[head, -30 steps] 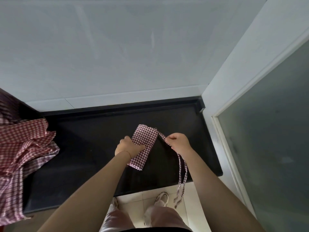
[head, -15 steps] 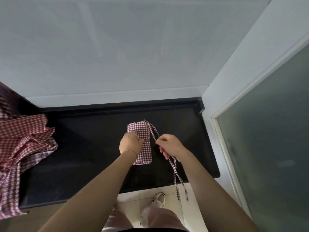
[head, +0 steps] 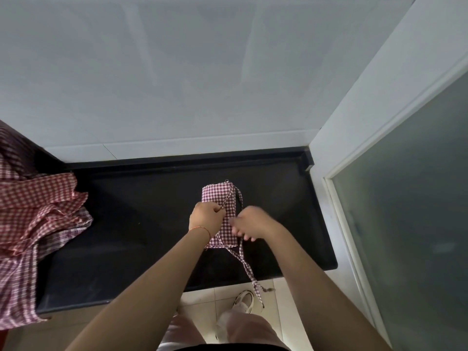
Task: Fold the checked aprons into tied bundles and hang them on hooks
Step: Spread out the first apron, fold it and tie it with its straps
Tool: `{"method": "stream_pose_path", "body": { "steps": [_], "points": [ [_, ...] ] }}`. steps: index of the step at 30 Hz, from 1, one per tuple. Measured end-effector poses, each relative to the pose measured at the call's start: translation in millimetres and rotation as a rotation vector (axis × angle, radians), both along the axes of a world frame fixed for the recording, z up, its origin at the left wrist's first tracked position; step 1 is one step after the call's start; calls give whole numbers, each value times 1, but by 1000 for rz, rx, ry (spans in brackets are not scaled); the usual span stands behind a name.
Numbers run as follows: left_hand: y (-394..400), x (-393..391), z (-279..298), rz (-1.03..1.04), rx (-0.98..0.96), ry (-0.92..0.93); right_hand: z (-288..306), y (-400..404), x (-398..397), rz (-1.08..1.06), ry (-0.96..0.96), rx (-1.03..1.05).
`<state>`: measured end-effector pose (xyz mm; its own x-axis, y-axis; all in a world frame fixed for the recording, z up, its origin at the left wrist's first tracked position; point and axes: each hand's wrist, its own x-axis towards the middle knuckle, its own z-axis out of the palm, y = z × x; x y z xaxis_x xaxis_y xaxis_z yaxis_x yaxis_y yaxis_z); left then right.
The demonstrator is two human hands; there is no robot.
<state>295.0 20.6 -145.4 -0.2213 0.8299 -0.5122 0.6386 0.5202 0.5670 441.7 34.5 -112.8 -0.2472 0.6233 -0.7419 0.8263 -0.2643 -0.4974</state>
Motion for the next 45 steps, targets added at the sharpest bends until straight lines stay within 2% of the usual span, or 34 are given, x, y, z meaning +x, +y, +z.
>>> {"method": "stream_pose_path", "body": {
  "steps": [2, 4, 7, 10, 13, 15, 19, 24, 28, 30, 34, 36, 38, 39, 41, 45],
  "points": [
    [-1, -3, -4, -21, -5, -36, -5, 11, 15, -226, -107, 251],
    [-1, -6, -5, -25, -7, -98, -18, 16, 20, -325, -132, 340],
    [-2, -7, -7, -38, -22, -189, -35, 9, 8, -293, -45, 182],
    [-8, -9, -8, -20, 27, -158, -40, -1, -5, -247, -80, 201],
    [-18, -15, -14, 67, 136, -55, -44, -6, -11, -424, 18, 71],
    [-21, -17, -17, 112, 157, -83, -41, -7, -13, -595, 133, -90],
    [-18, -26, -10, 313, 9, -342, -32, -11, -13, -754, 319, -273],
    [-13, -36, -1, 533, -104, -780, -21, -16, -6, -840, 534, -322],
    [-7, -44, 13, 445, -167, -1109, -11, -9, -3, -986, 827, -385],
    [-4, -46, 20, 374, -206, -1226, -11, -4, -4, -1082, 864, -333],
    [2, -44, 31, 395, -227, -1336, -16, -1, -2, -1028, 784, -268],
    [4, -38, 35, 416, -194, -1368, -17, -1, 1, -913, 698, -150],
    [5, -33, 39, 453, -146, -1402, -14, -2, -1, -786, 502, -38],
    [5, -30, 40, 453, -116, -1408, -15, -2, -2, -699, 481, -15],
    [5, -25, 42, 433, -55, -1386, -13, -6, -4, -684, 577, -115],
    [7, -26, 41, 339, 3, -1280, -5, -8, -6, -933, 911, -343]
  ]
}}
